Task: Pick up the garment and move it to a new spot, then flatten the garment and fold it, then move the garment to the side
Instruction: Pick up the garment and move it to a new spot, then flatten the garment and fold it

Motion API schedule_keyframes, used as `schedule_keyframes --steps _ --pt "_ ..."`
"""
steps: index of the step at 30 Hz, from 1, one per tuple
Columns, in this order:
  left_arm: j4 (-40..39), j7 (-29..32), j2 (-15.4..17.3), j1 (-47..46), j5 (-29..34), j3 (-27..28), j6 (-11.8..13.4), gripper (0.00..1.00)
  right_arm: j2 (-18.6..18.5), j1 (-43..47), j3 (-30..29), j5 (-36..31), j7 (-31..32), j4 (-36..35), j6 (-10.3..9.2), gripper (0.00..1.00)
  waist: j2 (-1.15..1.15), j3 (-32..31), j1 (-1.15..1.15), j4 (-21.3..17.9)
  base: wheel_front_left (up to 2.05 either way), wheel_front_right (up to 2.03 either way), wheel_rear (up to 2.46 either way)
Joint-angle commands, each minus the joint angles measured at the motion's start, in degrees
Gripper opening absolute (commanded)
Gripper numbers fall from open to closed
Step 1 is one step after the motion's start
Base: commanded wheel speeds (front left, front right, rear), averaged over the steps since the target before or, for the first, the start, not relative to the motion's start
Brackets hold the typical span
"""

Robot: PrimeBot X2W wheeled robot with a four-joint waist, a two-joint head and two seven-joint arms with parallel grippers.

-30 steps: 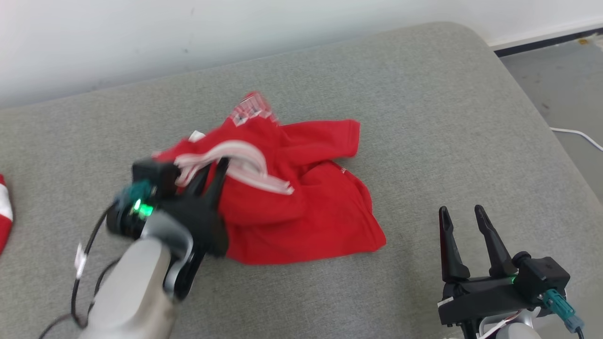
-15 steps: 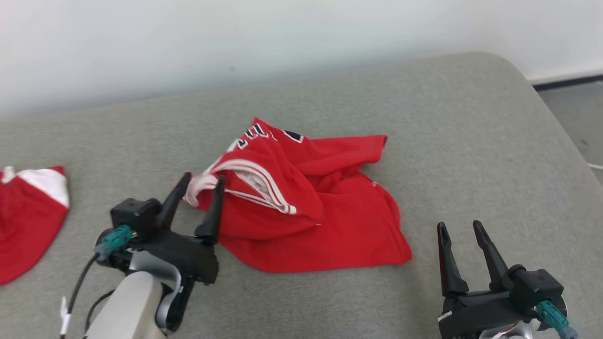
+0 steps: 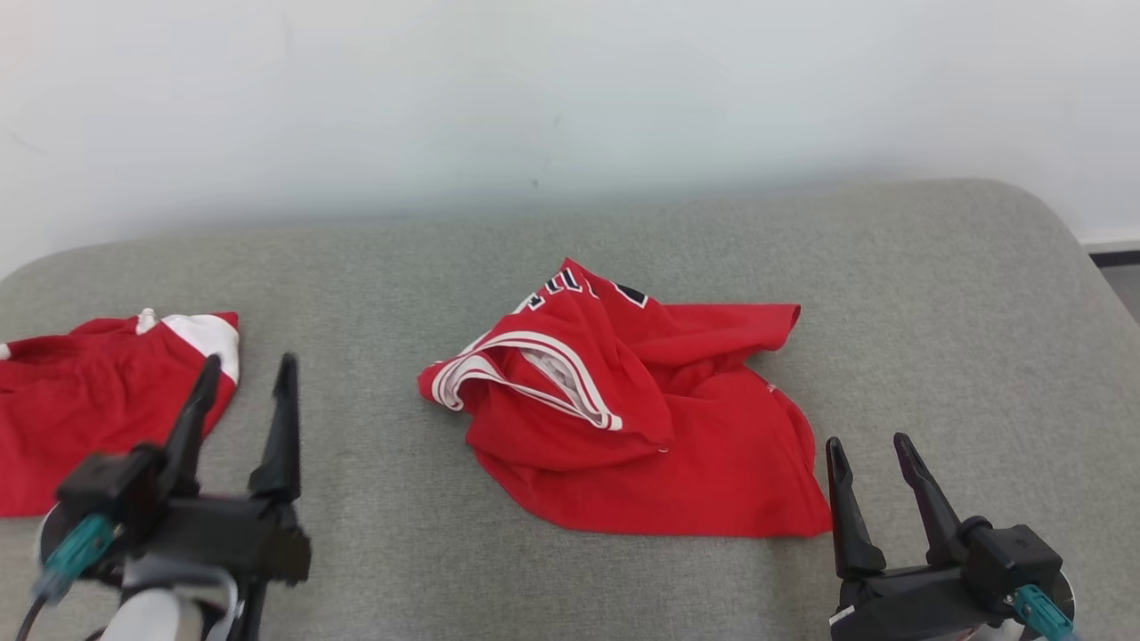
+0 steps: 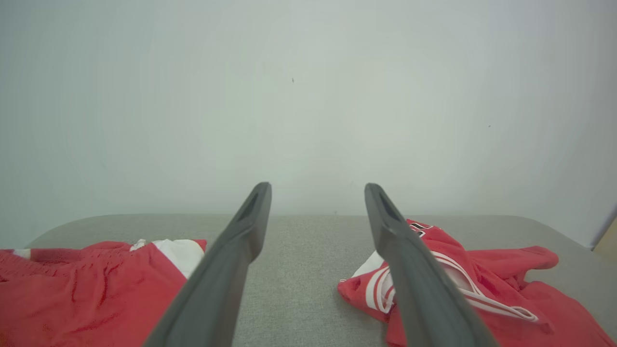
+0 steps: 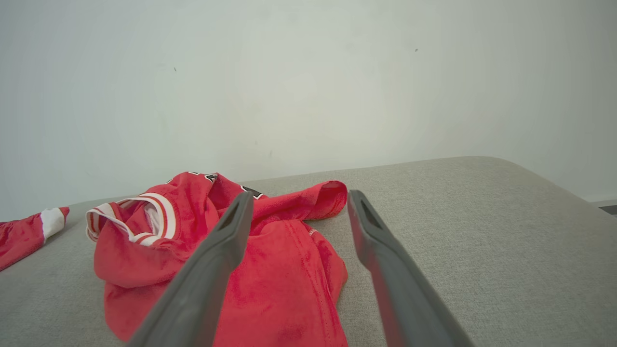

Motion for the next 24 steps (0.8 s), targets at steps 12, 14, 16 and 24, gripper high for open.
schedule_keyframes --steps 12,14,16,24 --pt "-9.7 -0.1 -1.1 15.1 5.0 8.7 -1.0 1.0 0.0 1.4 0.6 -0.6 -0.1 -0.9 -0.14 1.0 0.0 -0.6 0.01 1.2 0.0 0.0 0.0" --pt "-9.7 -0.1 -1.3 16.2 5.5 9.5 -2.0 1.0 0.0 1.5 0.8 -0.7 -0.1 -0.7 -0.14 1.0 0.0 -0.4 0.01 1.2 0.0 0.0 0.0" --pt "-9.6 0.0 -1.8 17.1 5.9 10.0 -2.8 1.0 0.0 1.6 1.0 -0.8 -0.1 -0.6 -0.14 1.0 0.0 -0.3 0.01 1.3 0.0 0.0 0.0" --pt "-8.9 0.0 -4.0 18.9 8.2 11.7 -4.1 1.0 0.0 2.0 1.4 -1.1 0.1 0.0 -0.14 1.0 0.0 -0.2 0.01 1.5 0.0 0.0 0.0"
